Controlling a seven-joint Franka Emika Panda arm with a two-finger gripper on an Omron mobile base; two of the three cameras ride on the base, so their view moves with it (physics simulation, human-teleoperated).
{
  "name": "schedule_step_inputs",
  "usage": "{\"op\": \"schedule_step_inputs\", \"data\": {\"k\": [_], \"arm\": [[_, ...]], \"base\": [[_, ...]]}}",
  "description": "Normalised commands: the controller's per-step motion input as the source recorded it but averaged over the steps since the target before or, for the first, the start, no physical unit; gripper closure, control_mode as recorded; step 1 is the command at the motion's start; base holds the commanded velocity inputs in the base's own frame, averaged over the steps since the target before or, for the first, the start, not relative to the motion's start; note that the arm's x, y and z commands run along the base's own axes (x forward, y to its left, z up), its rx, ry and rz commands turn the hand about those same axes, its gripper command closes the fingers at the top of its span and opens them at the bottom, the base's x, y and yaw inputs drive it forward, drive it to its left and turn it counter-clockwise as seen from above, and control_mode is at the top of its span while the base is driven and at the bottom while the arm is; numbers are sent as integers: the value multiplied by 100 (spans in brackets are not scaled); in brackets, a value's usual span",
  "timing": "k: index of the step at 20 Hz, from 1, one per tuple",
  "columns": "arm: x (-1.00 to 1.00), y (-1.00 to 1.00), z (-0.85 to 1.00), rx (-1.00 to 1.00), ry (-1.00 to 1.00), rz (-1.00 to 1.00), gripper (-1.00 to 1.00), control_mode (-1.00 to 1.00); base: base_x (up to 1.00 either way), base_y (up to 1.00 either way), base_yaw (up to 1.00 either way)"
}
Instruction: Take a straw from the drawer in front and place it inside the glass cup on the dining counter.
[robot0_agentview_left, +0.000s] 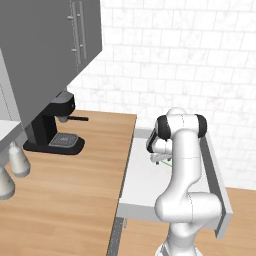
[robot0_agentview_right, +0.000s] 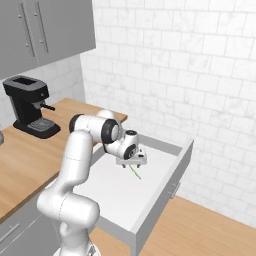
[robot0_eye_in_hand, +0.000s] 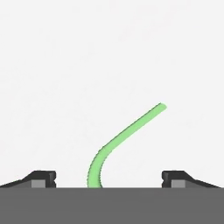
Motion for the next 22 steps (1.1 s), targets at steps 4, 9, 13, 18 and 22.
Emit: {"op": "schedule_step_inputs", "data": {"k": [4, 9, 13, 18, 22], "arm": [[0, -16, -38, 0, 0, -5, 100, -100], [0, -12, -28, 0, 0, -4, 100, -100], [0, -11, -16, 0, 0, -4, 100, -100], [0, -11, -6, 0, 0, -4, 100, -100], [-1, -2, 9, 0, 0, -4, 100, -100]], "base": [[0, 0, 0], [0, 0, 0], [0, 0, 0], [0, 0, 0], [0, 0, 0]]}}
